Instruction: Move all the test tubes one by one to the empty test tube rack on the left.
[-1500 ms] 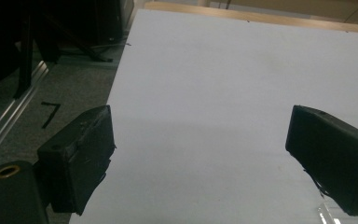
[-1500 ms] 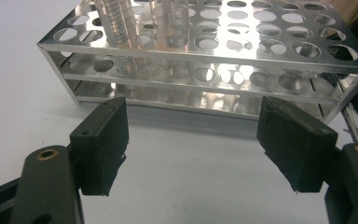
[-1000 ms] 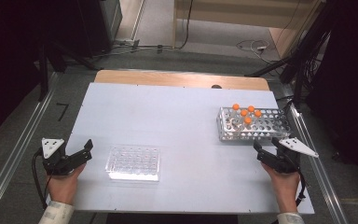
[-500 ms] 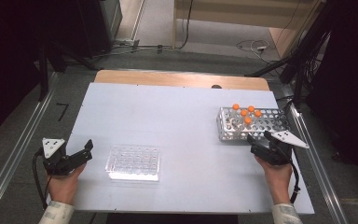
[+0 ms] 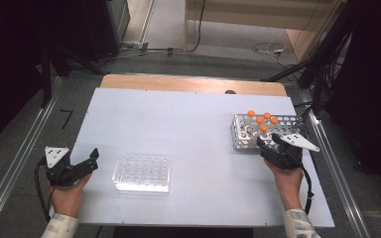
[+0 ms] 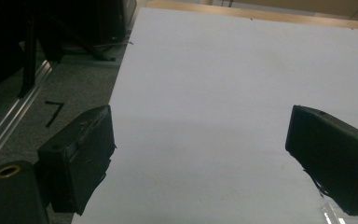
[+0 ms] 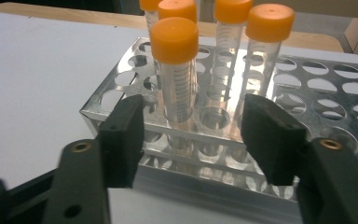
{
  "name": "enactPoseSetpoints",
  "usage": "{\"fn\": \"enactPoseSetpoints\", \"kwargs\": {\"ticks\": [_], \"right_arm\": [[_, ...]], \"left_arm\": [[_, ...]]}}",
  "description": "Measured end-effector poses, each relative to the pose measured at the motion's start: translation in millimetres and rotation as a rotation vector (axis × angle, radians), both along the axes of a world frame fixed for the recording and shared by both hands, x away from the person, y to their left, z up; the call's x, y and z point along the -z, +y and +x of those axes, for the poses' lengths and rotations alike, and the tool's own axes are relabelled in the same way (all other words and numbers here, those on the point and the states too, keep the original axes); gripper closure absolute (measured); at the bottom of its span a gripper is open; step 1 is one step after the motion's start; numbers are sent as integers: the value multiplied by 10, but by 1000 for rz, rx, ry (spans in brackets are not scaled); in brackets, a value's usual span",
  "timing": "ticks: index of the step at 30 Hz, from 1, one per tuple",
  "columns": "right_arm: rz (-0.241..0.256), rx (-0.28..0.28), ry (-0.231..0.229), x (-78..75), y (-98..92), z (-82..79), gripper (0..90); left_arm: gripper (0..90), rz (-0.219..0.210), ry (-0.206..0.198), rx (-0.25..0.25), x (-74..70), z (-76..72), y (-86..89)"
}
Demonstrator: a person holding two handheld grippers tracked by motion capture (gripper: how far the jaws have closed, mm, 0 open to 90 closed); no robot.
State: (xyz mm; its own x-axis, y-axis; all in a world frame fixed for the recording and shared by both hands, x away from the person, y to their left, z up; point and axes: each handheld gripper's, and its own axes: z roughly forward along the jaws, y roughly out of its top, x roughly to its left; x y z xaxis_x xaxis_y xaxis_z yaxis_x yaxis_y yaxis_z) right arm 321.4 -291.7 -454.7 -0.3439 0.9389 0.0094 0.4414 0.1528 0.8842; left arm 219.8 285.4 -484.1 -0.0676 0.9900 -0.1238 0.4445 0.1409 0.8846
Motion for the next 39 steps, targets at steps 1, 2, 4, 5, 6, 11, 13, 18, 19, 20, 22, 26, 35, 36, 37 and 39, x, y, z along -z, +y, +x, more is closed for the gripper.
{"fn": "enactPoseSetpoints", "kwargs": {"ticks": [1,2,4,5,6,11,13,18,19,20,22,26,35,36,37,39], "right_arm": [[0,-3,3,1,9,12,456],[1,-7,4,3,17,24,480],[-1,-15,4,4,32,43,516],[-2,-19,2,3,40,51,532],[-3,-20,4,2,49,57,547],[-8,-23,6,13,94,103,605],[-7,-25,5,20,99,126,624],[-8,-22,15,40,109,160,676],[-8,-22,15,43,110,164,690],[-10,-20,14,42,111,166,704],[-12,-19,10,38,113,171,713],[-7,-15,-9,4,106,160,718],[28,-9,-65,-155,74,94,718],[28,-9,-65,-155,74,94,718],[34,-11,-80,-202,65,78,718],[37,-9,-93,-243,59,54,717]], "left_arm": [[87,0,0,0,0,0,0],[87,-1,-2,1,0,-1,2],[87,-1,-2,2,0,-2,5],[87,-1,-2,2,0,-2,5],[87,-1,-1,0,1,-1,6],[87,0,-1,1,1,0,5],[87,-2,-2,0,1,-1,6],[87,-2,0,-6,0,-4,11],[87,-2,0,-8,-1,-5,11],[87,-2,0,-8,-1,-5,11],[89,-2,-1,-9,-3,-7,16],[89,-1,-2,-11,-4,-9,15],[89,-8,-12,-21,-32,-8,23],[89,-8,-12,-21,-32,-8,23],[89,-11,-20,-22,-50,-7,23],[89,-7,-33,-23,-99,-8,12]]}}
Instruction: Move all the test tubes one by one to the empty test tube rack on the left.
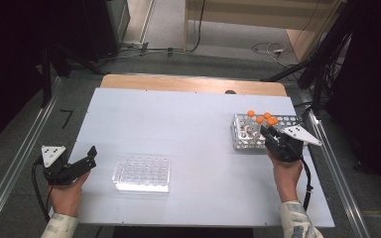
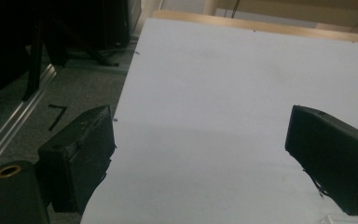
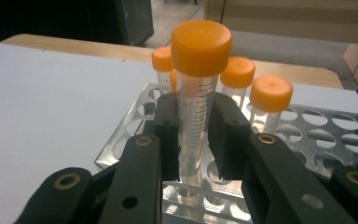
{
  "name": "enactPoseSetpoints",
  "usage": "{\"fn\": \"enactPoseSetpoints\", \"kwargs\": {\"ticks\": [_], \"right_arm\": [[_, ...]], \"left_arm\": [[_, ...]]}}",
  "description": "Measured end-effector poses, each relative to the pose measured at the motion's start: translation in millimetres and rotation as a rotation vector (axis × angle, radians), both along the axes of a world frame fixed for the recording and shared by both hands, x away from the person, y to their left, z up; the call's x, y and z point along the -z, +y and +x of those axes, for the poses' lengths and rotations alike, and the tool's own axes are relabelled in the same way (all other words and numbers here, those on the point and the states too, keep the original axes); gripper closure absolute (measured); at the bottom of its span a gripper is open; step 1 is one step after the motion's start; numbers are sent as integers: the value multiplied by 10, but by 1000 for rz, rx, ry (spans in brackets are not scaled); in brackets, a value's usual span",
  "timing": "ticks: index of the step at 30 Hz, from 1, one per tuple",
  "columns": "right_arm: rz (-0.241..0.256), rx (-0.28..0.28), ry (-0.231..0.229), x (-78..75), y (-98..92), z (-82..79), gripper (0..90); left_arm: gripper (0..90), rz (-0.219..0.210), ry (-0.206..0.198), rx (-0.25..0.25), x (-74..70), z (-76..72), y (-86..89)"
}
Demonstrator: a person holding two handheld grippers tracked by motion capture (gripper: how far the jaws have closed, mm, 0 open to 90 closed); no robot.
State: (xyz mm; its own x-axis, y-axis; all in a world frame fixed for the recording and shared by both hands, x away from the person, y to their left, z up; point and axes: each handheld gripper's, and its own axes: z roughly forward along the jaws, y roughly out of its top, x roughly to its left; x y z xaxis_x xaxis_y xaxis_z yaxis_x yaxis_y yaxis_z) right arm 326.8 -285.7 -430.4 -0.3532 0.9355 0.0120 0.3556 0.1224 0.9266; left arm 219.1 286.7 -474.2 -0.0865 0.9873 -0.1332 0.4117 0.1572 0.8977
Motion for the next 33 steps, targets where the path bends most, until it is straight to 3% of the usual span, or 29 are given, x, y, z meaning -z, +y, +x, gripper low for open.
{"fn": "enactPoseSetpoints", "kwargs": {"ticks": [5,10,13,17,26,32,33], "right_arm": [[10,1,-16,-73,-14,-52,718],[11,-33,-44,-165,12,-149,718],[6,-56,-40,-182,66,-191,718],[0,-80,-34,-174,136,-217,718],[-27,-195,-4,-94,488,-307,718],[-48,-263,12,-50,696,-364,718],[-50,-291,16,-28,770,-384,717]], "left_arm": [[89,-5,-26,32,-128,-20,-93],[88,5,-50,105,-324,-49,-261],[88,5,-62,133,-356,-52,-331],[88,20,-50,191,-378,-42,-478],[89,30,-52,309,-468,-40,-850],[89,49,-36,390,-498,24,-1176],[89,53,-29,426,-496,49,-1285]]}}
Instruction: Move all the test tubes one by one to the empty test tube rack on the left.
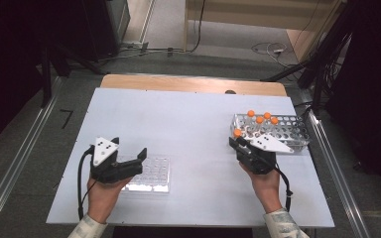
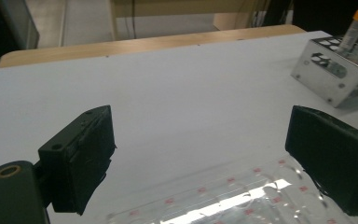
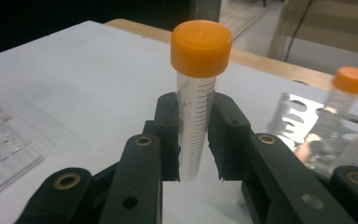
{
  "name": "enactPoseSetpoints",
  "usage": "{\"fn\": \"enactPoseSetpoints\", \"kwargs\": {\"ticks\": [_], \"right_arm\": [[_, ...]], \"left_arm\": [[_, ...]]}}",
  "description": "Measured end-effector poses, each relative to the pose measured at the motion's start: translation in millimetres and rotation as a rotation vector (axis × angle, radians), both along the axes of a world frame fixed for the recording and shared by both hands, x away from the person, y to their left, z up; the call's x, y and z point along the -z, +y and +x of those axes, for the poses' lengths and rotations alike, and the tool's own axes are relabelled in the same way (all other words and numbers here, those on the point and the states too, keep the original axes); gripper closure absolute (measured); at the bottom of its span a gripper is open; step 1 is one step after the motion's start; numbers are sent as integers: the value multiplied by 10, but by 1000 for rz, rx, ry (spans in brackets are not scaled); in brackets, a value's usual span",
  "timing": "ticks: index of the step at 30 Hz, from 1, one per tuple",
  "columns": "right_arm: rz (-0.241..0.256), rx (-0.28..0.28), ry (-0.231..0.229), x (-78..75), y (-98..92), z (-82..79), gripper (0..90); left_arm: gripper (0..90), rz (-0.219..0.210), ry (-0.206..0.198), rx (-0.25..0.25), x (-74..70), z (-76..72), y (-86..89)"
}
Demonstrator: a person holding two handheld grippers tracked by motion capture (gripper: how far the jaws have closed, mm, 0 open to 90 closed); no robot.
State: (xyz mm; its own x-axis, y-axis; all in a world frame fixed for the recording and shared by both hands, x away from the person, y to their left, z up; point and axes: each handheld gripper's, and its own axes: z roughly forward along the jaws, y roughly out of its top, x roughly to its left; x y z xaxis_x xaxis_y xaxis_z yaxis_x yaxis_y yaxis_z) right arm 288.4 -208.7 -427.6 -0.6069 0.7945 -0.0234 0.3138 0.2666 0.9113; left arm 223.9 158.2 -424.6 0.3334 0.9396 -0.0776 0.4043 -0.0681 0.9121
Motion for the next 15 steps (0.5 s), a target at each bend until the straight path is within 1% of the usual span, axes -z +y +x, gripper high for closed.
{"fn": "enactPoseSetpoints", "kwargs": {"ticks": [1,2,3,5,6,7,8,9,11,13,15], "right_arm": [[-1,-9,8,14,39,-14,718],[-1,-9,8,14,39,-14,718],[-12,-37,12,48,115,-28,717],[-19,-47,20,64,153,-40,718],[-31,-71,30,94,226,-60,717],[-31,-71,30,94,226,-60,717],[-36,-82,33,106,261,-71,718],[-44,-105,37,125,326,-93,717],[-48,-115,40,133,355,-103,718],[-57,-142,51,156,428,-130,717],[-65,-155,50,169,464,-145,717]], "left_arm": [[89,0,0,0,0,0,0],[89,4,0,11,3,11,-57],[90,8,3,31,4,19,-109],[90,17,-1,55,5,28,-211],[98,18,-3,70,3,30,-256],[98,19,-6,83,1,33,-297],[103,16,-8,91,-1,34,-338],[121,15,-12,103,-5,35,-371],[134,7,-19,136,-10,37,-435],[147,4,-20,156,-17,43,-491],[152,12,-30,165,-24,44,-547]]}}
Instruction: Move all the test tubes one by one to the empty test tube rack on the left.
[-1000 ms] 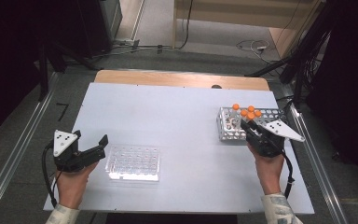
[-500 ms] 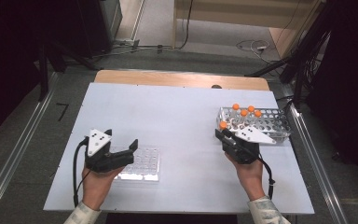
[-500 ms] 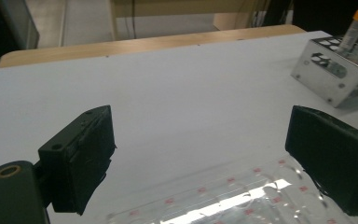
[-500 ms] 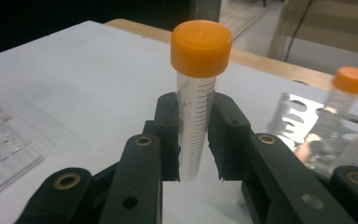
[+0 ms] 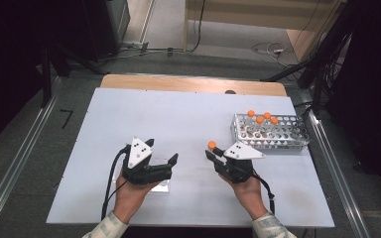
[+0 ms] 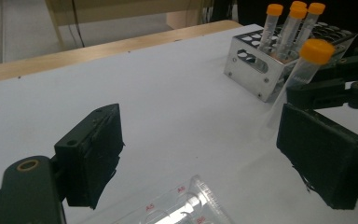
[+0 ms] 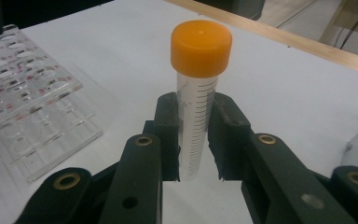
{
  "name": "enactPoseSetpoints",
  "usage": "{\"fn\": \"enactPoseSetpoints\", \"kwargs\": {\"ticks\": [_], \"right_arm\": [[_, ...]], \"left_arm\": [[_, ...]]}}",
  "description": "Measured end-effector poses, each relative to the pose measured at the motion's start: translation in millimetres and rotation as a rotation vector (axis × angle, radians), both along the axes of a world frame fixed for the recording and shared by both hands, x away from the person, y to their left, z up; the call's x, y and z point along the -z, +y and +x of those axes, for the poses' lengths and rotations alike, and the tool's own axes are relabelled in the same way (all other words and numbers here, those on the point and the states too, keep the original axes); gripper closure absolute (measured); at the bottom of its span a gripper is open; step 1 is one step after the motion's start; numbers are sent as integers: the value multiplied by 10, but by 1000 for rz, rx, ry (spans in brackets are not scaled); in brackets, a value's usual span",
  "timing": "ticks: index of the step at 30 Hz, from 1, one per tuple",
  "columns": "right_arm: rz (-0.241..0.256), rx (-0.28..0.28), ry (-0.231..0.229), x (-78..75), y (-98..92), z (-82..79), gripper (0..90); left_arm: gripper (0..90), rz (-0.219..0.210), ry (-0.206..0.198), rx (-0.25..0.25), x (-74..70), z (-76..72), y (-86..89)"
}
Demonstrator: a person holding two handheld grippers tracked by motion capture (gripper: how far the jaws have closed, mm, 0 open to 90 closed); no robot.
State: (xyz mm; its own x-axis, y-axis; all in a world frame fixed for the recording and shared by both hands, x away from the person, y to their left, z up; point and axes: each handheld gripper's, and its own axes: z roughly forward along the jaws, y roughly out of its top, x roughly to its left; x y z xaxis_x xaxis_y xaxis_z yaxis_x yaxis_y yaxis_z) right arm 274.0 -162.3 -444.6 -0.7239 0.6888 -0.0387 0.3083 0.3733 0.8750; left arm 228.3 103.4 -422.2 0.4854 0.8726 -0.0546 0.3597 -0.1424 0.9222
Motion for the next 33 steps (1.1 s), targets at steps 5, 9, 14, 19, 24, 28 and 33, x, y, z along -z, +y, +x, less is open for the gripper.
{"fn": "enactPoseSetpoints", "kwargs": {"ticks": [5,9,14,19,24,28,33], "right_arm": [[-2,-15,0,8,43,-18,717],[-9,-32,7,23,81,-38,718],[-17,-54,10,34,129,-64,717],[-25,-85,14,49,204,-107,717],[-29,-109,14,46,242,-140,717],[-24,-114,21,44,248,-148,717],[-26,-121,20,45,255,-155,717]], "left_arm": [[158,-11,14,32,-10,29,-89],[177,-27,12,51,-2,41,-165],[212,-35,7,98,-12,45,-276],[279,-30,2,146,-13,42,-416],[370,-20,5,175,7,49,-487],[475,-21,0,204,24,49,-544],[625,-7,-7,208,33,48,-568]]}}
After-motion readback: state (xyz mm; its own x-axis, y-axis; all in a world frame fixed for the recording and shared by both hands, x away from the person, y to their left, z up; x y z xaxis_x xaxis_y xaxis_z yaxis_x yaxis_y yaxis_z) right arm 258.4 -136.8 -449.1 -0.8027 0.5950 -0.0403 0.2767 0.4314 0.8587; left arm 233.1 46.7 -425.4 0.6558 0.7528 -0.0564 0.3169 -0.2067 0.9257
